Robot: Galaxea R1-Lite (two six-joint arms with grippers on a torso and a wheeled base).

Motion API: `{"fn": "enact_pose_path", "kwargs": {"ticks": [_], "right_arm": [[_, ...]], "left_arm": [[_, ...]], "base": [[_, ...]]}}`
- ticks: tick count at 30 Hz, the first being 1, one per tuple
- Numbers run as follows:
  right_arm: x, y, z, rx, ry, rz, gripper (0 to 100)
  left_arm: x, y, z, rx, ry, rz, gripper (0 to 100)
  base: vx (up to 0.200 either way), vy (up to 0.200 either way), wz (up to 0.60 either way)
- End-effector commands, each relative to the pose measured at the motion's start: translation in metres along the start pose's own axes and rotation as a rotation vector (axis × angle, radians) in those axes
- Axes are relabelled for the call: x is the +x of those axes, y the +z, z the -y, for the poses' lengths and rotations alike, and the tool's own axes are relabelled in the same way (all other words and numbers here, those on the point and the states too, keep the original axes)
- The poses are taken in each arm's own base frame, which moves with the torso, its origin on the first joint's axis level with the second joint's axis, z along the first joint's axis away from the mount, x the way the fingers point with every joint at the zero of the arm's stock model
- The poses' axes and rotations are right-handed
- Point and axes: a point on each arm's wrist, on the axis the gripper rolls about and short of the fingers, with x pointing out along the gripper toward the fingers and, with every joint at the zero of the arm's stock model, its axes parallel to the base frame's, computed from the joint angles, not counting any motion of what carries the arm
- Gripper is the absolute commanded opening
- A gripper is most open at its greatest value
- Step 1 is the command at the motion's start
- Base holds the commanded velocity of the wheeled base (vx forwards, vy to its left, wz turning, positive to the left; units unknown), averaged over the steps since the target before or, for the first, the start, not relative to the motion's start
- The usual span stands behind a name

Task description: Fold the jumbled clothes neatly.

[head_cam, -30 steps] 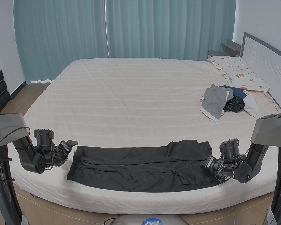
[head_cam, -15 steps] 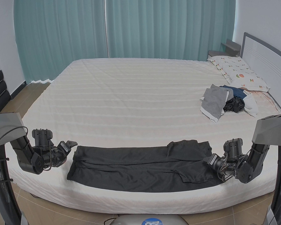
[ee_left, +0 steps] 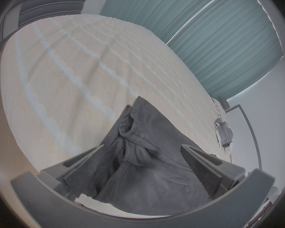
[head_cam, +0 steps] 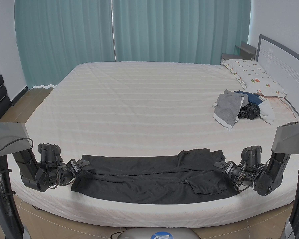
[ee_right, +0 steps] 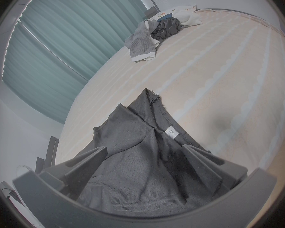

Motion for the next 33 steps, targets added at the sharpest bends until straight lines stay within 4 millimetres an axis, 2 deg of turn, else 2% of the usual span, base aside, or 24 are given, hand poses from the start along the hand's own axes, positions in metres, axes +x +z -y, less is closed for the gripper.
{"fn": "enact_pose_path", "kwargs": {"ticks": [1,15,16,25,33], "right_arm": [[-0.001,0.0,-0.002,-0.003,0.008,0.0,100],[-0.001,-0.002,-0.003,-0.006,0.007,-0.003,100],[-0.001,-0.001,-0.003,-0.006,0.008,-0.002,100],[-0.002,-0.001,-0.003,-0.009,0.011,0.0,100],[-0.003,-0.002,-0.003,-0.012,0.006,-0.006,100]], "left_arm": [[0.004,-0.009,0.002,0.015,0.002,-0.03,100],[0.024,-0.013,-0.006,0.11,0.0,0.009,100],[0.024,-0.014,-0.006,0.112,0.0,0.009,0],[0.021,-0.007,-0.015,0.108,0.095,0.079,0],[0.022,-0.005,-0.018,0.099,0.102,0.104,0]], "base": [[0.0,0.0,0.0],[0.0,0.0,0.0],[0.0,0.0,0.0],[0.0,0.0,0.0],[0.0,0.0,0.0]]}}
